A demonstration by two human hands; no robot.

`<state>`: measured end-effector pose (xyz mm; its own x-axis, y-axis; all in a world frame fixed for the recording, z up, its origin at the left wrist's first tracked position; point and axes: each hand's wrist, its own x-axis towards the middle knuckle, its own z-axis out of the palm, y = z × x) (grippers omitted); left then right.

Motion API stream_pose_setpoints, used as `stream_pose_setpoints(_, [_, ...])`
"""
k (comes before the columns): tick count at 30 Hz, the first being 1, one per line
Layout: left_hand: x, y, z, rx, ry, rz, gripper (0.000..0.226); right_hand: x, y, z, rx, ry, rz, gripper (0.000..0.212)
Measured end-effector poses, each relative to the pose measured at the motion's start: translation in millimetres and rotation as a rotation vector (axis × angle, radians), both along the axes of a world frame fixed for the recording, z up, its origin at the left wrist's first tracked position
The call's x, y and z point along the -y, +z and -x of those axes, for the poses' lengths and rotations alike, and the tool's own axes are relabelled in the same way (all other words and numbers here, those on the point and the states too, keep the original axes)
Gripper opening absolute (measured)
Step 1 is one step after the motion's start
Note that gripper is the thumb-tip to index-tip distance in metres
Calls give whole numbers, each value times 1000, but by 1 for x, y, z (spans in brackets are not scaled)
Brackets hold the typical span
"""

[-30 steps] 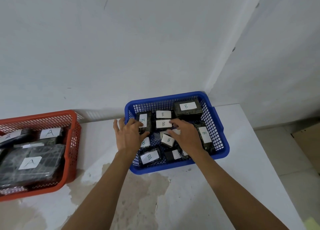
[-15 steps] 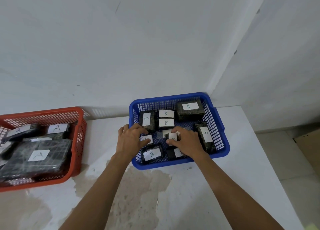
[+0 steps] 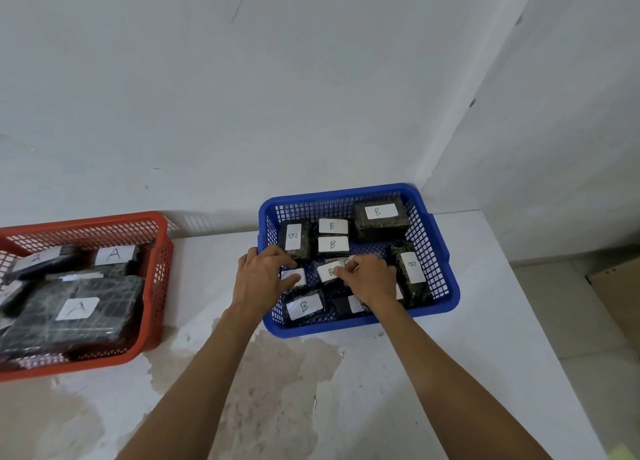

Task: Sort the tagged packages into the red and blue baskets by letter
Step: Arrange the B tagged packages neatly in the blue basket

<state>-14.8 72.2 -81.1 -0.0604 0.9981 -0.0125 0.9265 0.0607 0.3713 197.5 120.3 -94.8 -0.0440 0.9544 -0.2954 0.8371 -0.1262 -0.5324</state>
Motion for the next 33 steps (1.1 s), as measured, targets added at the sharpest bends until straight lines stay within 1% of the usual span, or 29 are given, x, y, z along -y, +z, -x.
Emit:
stream_pose_setpoints(5, [-1, -2, 0, 11, -3, -14, 27, -1, -4, 8, 27, -30, -18, 35])
stream_pose_setpoints(10, [1, -2, 2, 36, -26, -8, 29, -2, -7, 9, -28, -104, -49, 33])
stream_pose_setpoints(14, [4, 0, 3, 68, -57, -6, 30, -2, -5, 11, -24, -61, -72, 32])
stream_pose_setpoints(16, [9, 0, 3, 104, -73, -27, 36, -2, -3, 12, 1, -29, -94, 33])
stream_pose_setpoints(18, [16, -1, 3, 176, -47, -65, 52, 0, 0, 8, 39, -12, -156, 29])
stream_pose_setpoints(19, [20, -1, 2, 214, -11, -79, 62, 2, 1, 6, 46, 11, -224, 26])
stream_pose_setpoints(21, [28, -2, 1, 312, 82, -83, 78, 7, 6, 1, -26, 146, -314, 21])
stream_pose_setpoints(22, [32, -3, 1, 374, 120, -80, 81, 9, 8, 1, -74, 259, -287, 19])
stream_pose_setpoints(23, [35, -4, 0, 436, 143, -77, 82, 12, 11, 3, -80, 383, -219, 19])
stream_pose_setpoints(25, [40, -4, 0, 531, 175, -45, 81, 15, 14, 9, 29, 561, -102, 29])
stream_pose_setpoints(26, [41, -3, -1, 554, 192, -23, 81, 15, 14, 11, 84, 591, -90, 34])
stream_pose_setpoints(28, [42, -3, 0, 576, 225, 13, 82, 16, 12, 14, 120, 585, -103, 38])
stream_pose_setpoints(33, [48, -7, 3, 773, 270, 82, 80, 16, 10, 17, 102, 536, -60, 27])
